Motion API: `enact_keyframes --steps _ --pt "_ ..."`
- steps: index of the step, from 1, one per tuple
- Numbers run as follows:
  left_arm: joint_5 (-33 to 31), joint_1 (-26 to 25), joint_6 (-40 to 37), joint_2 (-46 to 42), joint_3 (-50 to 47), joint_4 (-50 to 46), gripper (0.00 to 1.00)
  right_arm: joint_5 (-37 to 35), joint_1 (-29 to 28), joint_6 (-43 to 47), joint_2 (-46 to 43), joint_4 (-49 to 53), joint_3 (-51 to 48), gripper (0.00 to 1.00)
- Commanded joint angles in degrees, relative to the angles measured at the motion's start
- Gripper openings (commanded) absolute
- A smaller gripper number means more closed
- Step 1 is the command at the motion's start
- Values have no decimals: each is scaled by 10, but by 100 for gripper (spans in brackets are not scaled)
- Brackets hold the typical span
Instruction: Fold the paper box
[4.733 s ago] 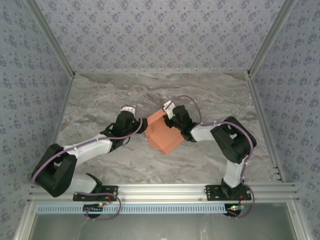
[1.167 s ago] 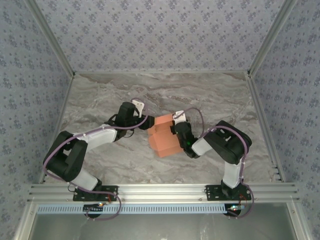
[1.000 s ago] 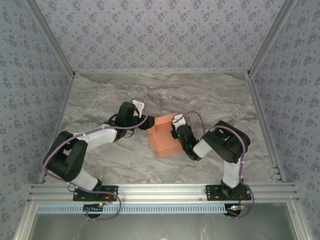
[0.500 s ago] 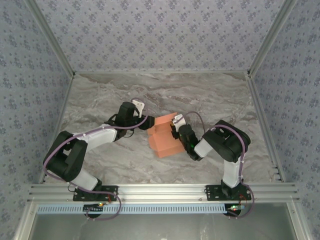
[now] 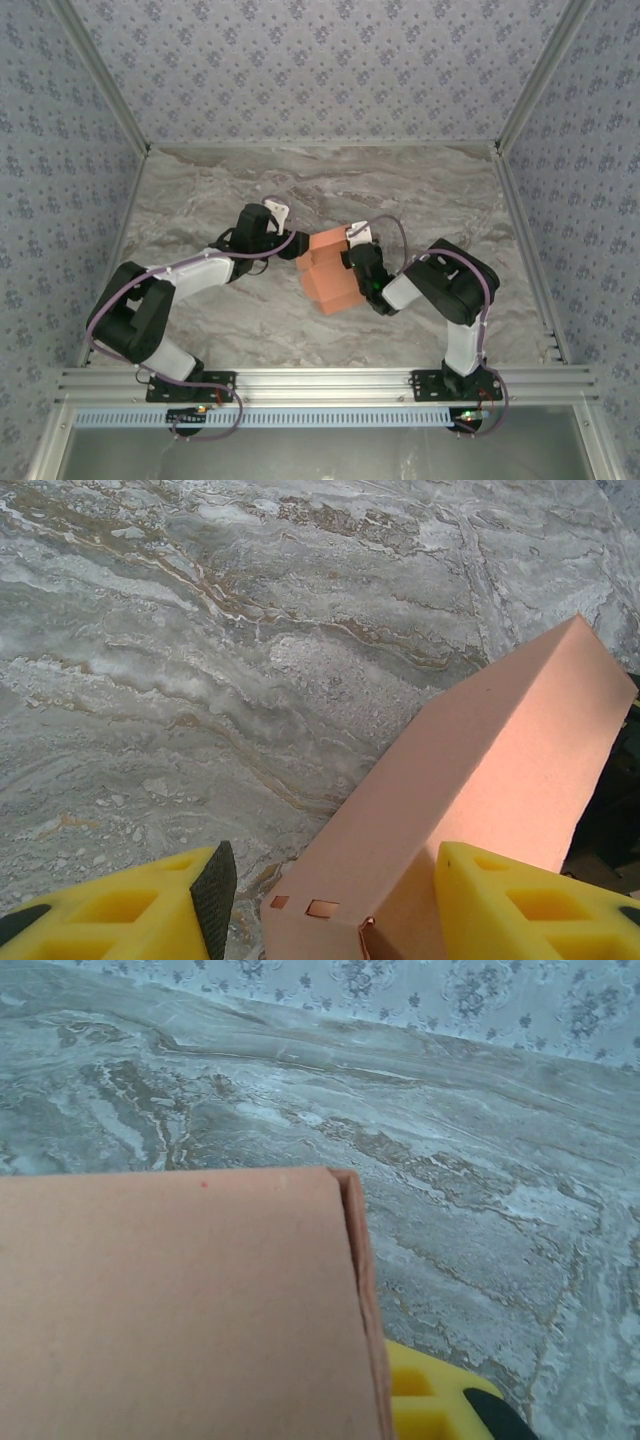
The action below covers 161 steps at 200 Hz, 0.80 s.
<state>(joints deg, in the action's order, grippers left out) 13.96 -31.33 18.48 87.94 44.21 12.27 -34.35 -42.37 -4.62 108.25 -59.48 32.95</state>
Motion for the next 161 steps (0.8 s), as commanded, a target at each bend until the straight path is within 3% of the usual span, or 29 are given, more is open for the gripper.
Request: enact_keyframes --steps 1,62,106,161 --pt "-1 -3 -16 25 -21 -98 56 -110 13 -20 -6 59 -15 18" --pt "-3 -3 -12 27 -16 -102 56 89 13 4 -76 -14 -80 43" --pt "-7 -4 -1 34 -9 -105 56 156 15 44 -151 -5 -122 49" --pt "-8 -5 28 34 -4 -107 55 220 9 99 -259 11 -177 49"
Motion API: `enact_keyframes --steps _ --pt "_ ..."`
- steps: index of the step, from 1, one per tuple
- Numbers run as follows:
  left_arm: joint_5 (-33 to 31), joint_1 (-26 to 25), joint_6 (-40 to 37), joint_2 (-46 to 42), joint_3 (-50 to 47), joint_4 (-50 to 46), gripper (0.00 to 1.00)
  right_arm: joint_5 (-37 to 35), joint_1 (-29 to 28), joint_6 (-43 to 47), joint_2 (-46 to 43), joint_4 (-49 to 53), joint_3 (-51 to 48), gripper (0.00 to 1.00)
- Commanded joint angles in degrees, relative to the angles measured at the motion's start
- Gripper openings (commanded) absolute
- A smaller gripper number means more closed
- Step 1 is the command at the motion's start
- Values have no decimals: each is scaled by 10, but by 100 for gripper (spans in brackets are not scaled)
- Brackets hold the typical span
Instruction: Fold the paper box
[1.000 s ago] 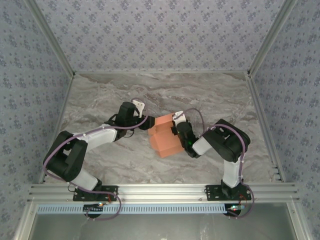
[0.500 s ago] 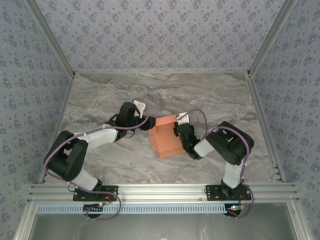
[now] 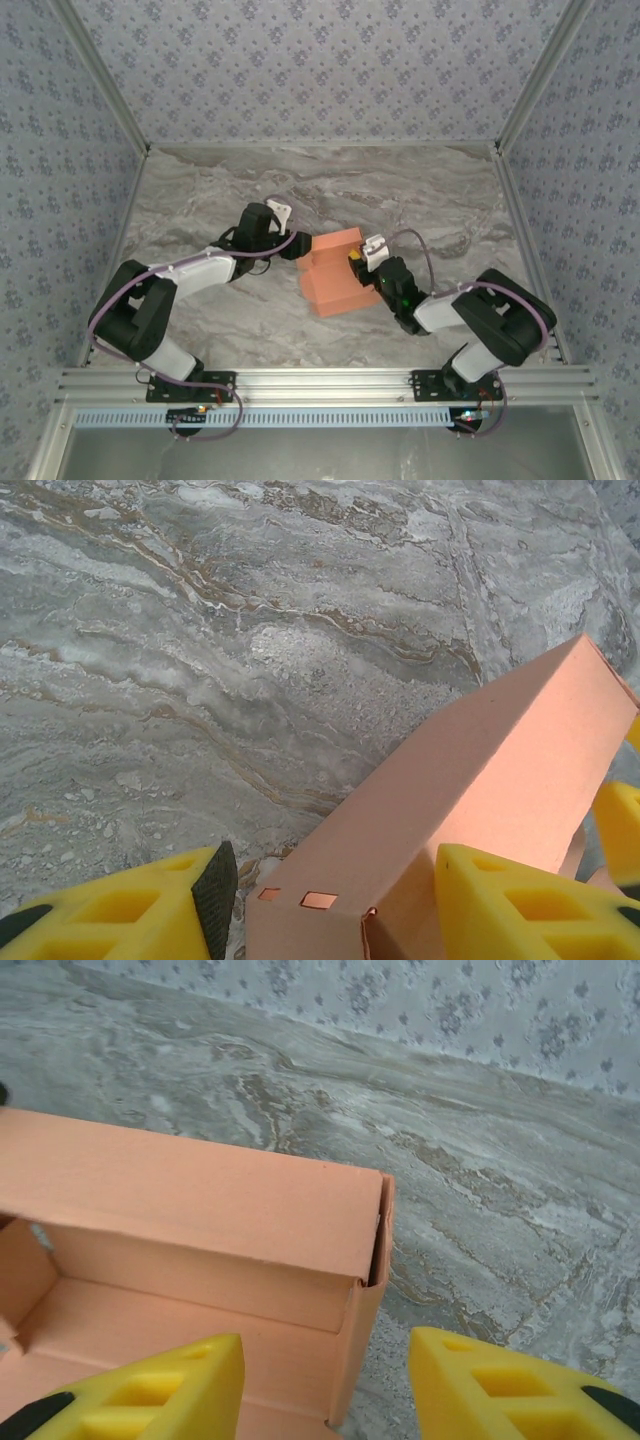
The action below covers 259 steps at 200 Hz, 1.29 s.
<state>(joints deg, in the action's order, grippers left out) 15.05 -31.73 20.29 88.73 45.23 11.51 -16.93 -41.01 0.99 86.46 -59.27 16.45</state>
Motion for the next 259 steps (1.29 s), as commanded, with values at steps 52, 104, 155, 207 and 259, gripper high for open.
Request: enact_keyframes --steps 52,104,155,207,259 --pt "-20 -5 31 34 -11 -98 55 88 -111 106 6 -27 39 46" --pt "-19 -5 48 52 -10 -90 55 5 -195 67 181 -182 118 49" --pt "-15 -7 65 64 -7 -84 52 -47 -197 30 211 -185 124 50" --pt "-18 -10 64 54 -9 -94 52 -74 -183 -3 235 -175 138 52" --pt "-18 -13 68 51 -11 -92 51 -90 -159 -36 256 -171 155 53"
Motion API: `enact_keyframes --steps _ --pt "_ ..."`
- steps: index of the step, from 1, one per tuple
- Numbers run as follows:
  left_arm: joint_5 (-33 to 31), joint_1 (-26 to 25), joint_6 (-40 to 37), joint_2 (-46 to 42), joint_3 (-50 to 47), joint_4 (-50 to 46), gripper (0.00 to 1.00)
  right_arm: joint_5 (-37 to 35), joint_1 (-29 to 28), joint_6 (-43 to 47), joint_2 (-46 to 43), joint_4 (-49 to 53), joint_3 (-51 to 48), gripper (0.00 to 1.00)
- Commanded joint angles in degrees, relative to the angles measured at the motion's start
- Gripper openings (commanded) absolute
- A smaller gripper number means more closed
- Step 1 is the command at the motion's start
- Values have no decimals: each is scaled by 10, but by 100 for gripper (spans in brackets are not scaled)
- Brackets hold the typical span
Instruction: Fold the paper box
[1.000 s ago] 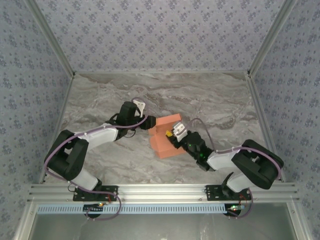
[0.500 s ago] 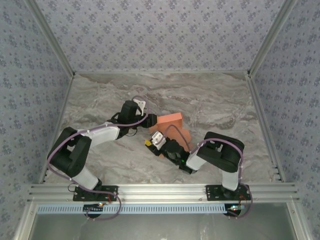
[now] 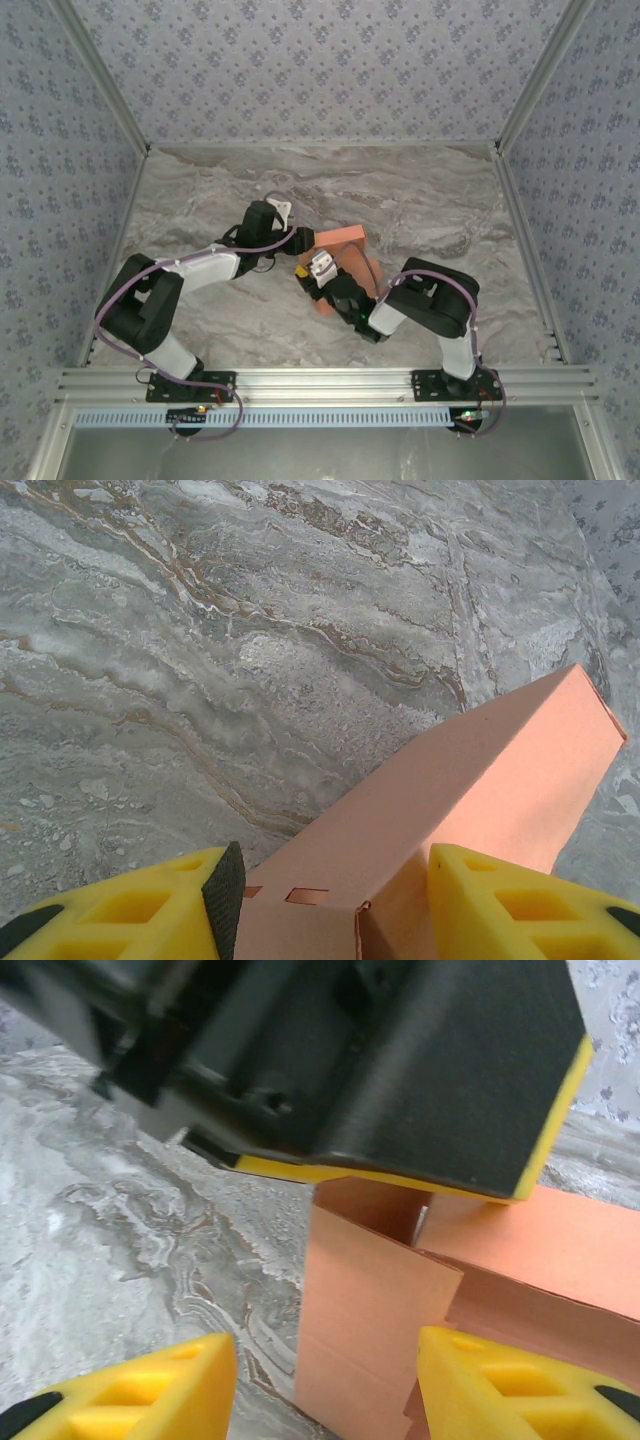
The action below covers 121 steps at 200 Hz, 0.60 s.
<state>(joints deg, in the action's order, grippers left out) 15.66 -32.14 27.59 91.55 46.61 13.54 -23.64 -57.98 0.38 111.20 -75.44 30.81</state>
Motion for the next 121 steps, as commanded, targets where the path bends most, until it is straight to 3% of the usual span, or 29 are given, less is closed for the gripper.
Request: enact_keyframes --steps 1,75,110,121 --pt "-24 -9 -5 22 -25 -113 51 -22 11 -29 8 -10 11 53" --pt "-33 -10 -11 29 -20 -120 50 87 -5 12 -114 45 -94 55" --pt "-45 -10 -27 23 -17 -134 49 148 17 55 -196 108 -123 57" --pt "-51 -10 -34 20 -16 -139 49 202 43 55 -244 155 -127 56"
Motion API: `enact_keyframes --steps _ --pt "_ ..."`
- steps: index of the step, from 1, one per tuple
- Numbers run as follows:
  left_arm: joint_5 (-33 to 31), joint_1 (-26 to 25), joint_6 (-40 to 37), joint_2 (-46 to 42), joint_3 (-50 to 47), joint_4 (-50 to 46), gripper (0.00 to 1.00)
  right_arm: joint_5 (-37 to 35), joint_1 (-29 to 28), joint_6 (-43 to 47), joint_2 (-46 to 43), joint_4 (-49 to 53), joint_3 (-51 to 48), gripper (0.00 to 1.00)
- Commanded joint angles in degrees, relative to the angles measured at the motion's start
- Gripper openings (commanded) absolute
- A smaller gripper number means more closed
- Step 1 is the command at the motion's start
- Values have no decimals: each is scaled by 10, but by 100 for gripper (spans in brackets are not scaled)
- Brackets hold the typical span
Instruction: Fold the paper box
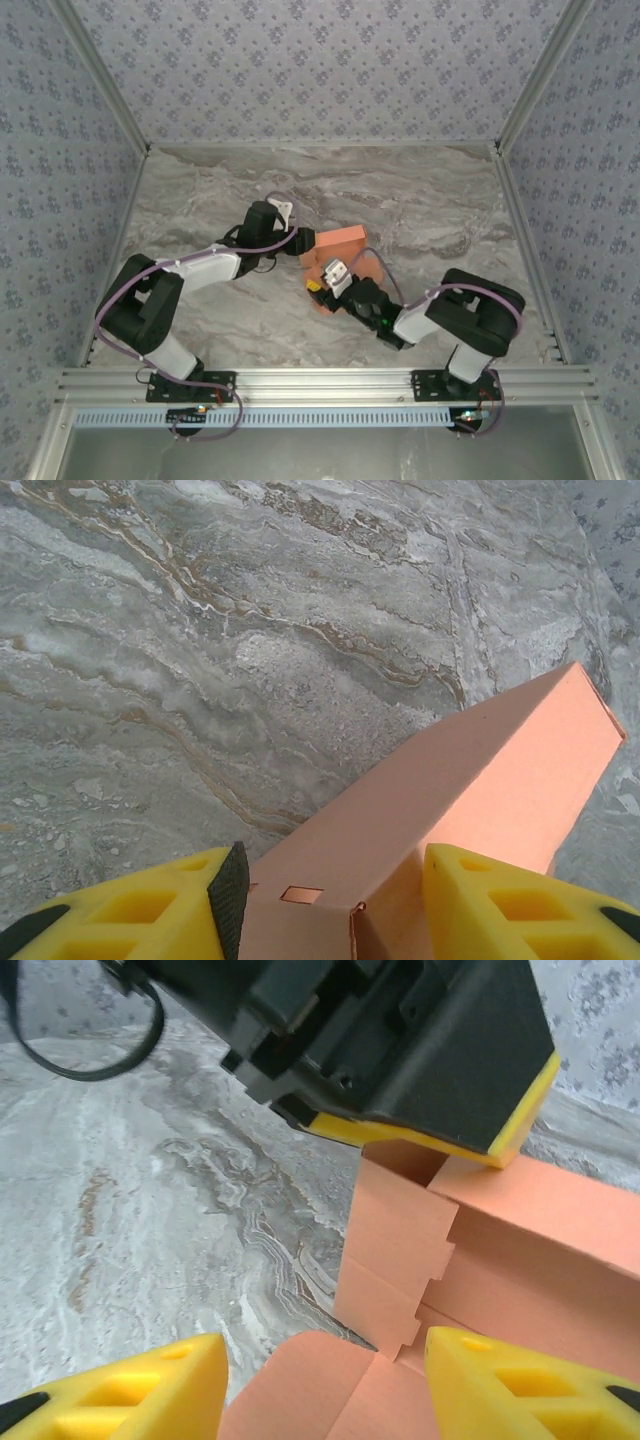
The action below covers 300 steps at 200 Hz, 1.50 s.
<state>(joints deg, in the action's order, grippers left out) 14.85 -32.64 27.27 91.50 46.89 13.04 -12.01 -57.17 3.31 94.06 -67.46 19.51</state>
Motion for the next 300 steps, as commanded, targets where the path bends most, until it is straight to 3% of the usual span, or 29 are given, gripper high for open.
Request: enact_keyframes --steps 1,29,53,65,73,79,88,103,121,138,155,190,207,239,255,277,300 --pt "-44 -4 -31 20 -19 -135 49 91 38 25 -79 81 -13 56" --pt "-48 -4 -42 17 -17 -140 50 168 154 -78 -229 441 100 58" --pt "-44 -5 -48 23 -13 -142 49 168 251 -100 -290 532 124 58" --pt "-42 -4 -52 25 -9 -145 49 124 291 -117 -313 537 112 70" --pt "-42 -5 -55 24 -8 -147 49 107 323 -118 -315 537 106 89" --pt "-42 -4 -58 24 -8 -147 49 97 344 -116 -310 539 105 100" --pt "-42 -4 -63 25 -6 -148 49 115 376 -96 -290 543 107 100" --pt "-43 -5 -71 27 -1 -154 49 234 448 -59 -229 608 157 100" --pt "-38 -4 -79 28 7 -164 49 282 502 -148 -126 791 301 100" --pt "-34 -4 -85 27 10 -167 49 398 528 -236 -31 924 415 98" --pt "-32 -4 -89 26 12 -169 49 470 520 -327 -12 895 409 94" --pt "-26 -4 -89 34 16 -164 49 485 522 -436 -3 849 381 90" --pt "-22 -4 -88 40 22 -166 49 539 538 -510 22 774 348 87" --pt "-20 -5 -88 39 22 -165 49 618 515 -714 63 586 283 96" --pt "-20 -5 -92 38 22 -166 49 615 498 -734 72 609 300 99" --pt "-22 -4 -98 42 30 -177 49 558 495 -741 50 652 303 100" --pt "-24 -4 -98 41 35 -180 49 521 502 -749 34 775 335 100"
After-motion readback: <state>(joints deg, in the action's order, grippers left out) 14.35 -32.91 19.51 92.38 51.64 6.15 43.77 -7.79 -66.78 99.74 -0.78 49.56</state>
